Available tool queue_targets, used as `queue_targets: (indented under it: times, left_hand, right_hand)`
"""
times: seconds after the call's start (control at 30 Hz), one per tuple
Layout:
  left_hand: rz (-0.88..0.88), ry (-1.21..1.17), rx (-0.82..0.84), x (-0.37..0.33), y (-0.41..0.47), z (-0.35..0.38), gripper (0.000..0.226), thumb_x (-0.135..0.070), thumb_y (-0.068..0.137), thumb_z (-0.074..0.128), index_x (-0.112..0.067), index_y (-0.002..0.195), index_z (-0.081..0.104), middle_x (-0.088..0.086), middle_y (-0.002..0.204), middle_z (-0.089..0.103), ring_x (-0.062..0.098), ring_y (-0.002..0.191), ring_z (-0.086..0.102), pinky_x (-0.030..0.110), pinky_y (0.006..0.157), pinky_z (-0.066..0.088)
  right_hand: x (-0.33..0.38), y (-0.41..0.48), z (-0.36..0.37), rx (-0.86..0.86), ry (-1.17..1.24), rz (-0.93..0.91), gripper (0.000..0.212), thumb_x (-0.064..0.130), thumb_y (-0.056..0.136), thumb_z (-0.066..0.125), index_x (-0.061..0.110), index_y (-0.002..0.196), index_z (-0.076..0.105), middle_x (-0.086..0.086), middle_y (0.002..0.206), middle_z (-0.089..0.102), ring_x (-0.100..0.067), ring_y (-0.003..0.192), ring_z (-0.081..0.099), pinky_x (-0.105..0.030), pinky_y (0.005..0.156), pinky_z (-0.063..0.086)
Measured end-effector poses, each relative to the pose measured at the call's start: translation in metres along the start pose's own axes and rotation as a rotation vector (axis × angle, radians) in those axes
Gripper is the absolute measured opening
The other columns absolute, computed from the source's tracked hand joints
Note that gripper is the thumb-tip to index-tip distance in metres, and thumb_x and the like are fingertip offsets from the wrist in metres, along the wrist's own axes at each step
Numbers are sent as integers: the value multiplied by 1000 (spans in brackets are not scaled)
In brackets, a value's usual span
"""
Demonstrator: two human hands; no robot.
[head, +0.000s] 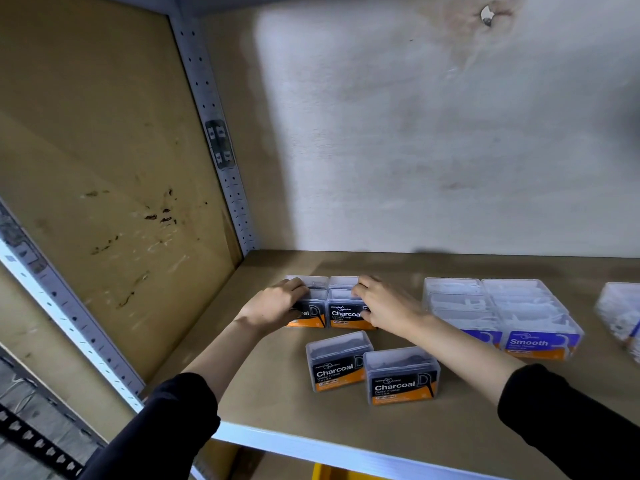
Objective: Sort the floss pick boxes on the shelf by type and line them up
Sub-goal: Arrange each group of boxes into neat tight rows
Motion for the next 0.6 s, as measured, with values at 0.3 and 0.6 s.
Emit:
queue_targets:
  times: [0.3, 0.6]
  left_hand:
    - [-25, -45, 8, -3, -3, -5, 43, -21, 91, 51, -15, 133, 45, 2, 137, 44, 24, 123, 47, 35, 94, 43]
    - [-15, -320, 106, -23, -16, -23, 36, -35, 92, 53, -14, 120, 61, 6, 124, 59, 20, 114, 55, 18, 81, 36]
  right_hand:
    - [-1, -8, -9, 10, 121, 18, 35, 20, 93, 50, 10, 126, 50, -4, 130, 47, -18, 109, 52, -20, 67, 43]
    - [-9, -50, -29, 273, 511, 9, 35, 35, 85, 61, 13, 111, 65, 18, 84, 54, 8, 71, 49, -1, 60, 39]
Point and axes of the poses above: each hand's wrist, its own y-axis towards the middle knuckle, its own z-axis out of the palm, x = y × z, the point moved 5 cm from there along y, towards the middle knuckle
